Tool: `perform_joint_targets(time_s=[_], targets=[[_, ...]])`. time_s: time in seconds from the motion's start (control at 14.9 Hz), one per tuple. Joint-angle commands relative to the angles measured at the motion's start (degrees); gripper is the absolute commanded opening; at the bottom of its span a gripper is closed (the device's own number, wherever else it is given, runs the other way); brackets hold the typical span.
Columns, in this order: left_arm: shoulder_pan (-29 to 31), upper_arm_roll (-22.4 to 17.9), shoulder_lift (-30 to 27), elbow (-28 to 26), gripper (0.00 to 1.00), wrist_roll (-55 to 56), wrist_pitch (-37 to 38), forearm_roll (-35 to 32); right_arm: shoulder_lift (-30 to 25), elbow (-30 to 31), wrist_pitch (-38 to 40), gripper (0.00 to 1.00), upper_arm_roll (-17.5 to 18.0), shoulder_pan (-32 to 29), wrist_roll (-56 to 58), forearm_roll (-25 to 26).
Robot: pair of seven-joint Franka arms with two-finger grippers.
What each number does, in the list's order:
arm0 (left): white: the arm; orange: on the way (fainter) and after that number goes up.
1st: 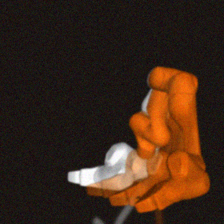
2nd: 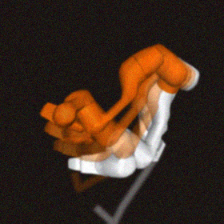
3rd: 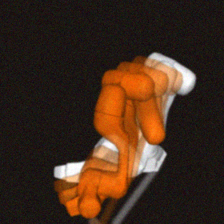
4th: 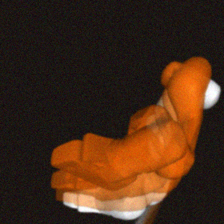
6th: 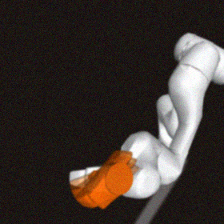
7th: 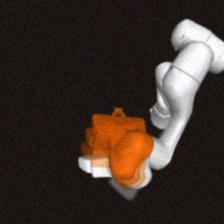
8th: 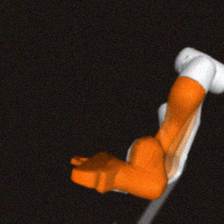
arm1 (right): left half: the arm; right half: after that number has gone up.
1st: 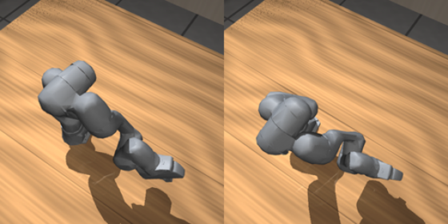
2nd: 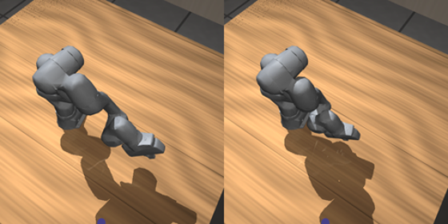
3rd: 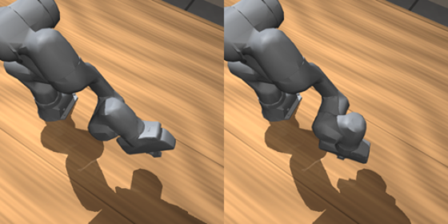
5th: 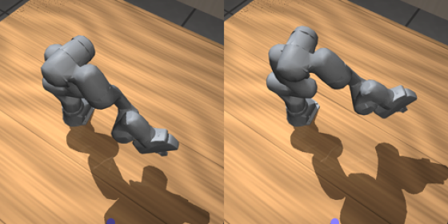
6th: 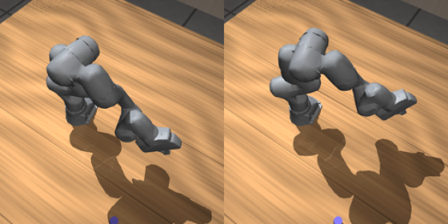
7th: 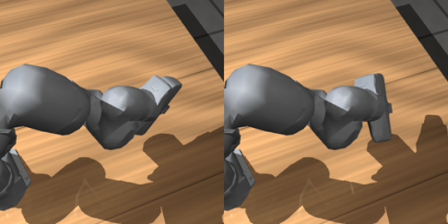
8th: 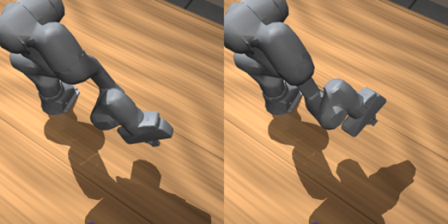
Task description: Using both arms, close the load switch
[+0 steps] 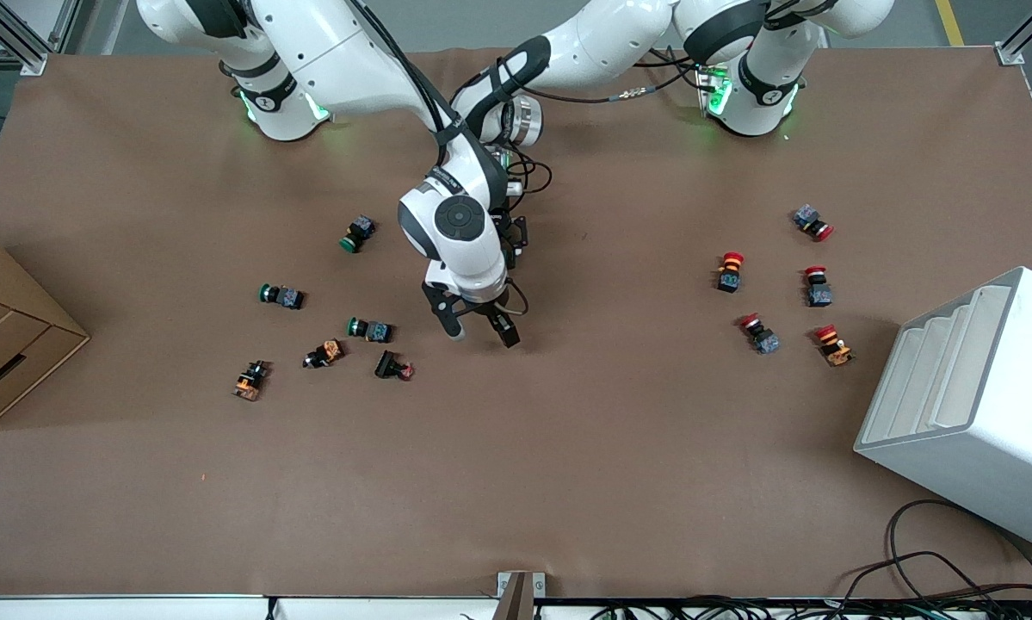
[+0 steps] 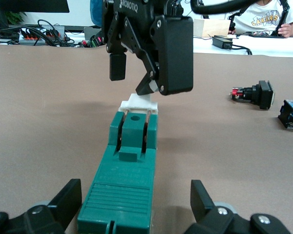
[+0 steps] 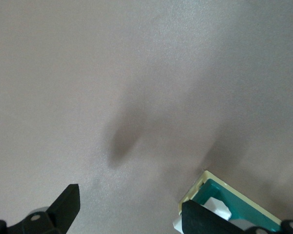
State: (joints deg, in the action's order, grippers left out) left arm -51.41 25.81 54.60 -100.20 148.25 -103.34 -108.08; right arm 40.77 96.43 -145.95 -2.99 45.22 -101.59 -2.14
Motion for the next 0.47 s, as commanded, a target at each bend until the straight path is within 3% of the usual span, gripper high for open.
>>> perform_joint_targets(time_s=[0.0,0.27,0.4], targets=[[0.17,-0.15,0.78,1.58,0.99,-1.12,-0.64,0.50,1.15,-0.89,-0.47,1.00,0.53,-1.01,0.52,1.43],[1.13,0.03,0.51,1.58,0.98,-4.72,-0.64,0.59,0.54,-4.75,1.54,1.00,0.62,-2.67,0.87,1.35],[1.31,0.20,0.16,1.67,0.98,-4.72,-0.99,0.68,0.27,-9.04,7.84,1.00,0.62,-4.25,2.44,1.17]])
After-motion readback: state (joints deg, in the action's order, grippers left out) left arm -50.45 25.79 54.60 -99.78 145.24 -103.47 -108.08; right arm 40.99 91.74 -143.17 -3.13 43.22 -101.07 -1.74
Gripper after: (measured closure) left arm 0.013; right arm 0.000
